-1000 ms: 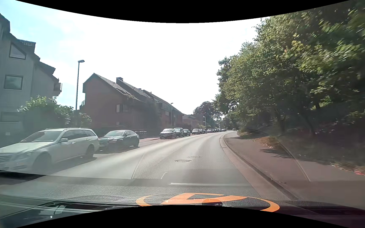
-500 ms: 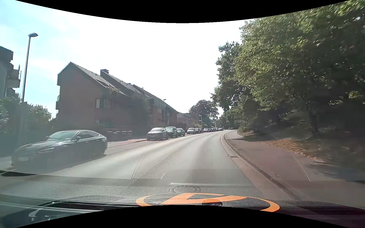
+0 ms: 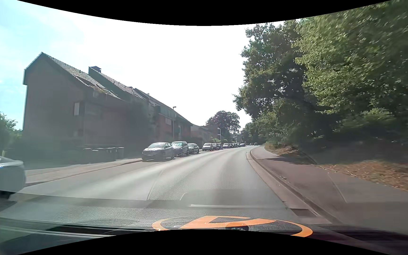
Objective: Follow the waypoints while adhering to traffic rules and regulations
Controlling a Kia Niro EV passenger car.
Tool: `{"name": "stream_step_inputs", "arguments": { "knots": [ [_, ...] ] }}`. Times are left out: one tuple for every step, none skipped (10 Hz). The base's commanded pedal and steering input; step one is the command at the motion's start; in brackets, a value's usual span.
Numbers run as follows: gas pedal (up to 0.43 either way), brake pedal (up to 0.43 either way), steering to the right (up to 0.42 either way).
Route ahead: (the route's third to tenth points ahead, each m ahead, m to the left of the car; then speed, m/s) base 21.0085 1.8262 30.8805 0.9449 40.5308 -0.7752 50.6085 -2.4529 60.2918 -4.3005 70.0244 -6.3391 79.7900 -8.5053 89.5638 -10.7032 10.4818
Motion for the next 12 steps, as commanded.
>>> {"name": "stream_step_inputs", "arguments": {
  "knots": [
    [0.118, 0.0, 0.02],
    [0.118, 0.0, 0.02],
    [0.118, 0.0, 0.02],
    [0.118, 0.0, 0.02],
    [0.118, 0.0, 0.021],
    [0.13, 0.0, 0.023],
    [0.157, 0.0, 0.024],
    [0.157, 0.0, 0.025],
    [0.157, 0.0, 0.025],
    [0.157, 0.0, 0.025],
    [0.157, 0.0, 0.025],
    [0.157, 0.0, 0.025]
  ]
}}
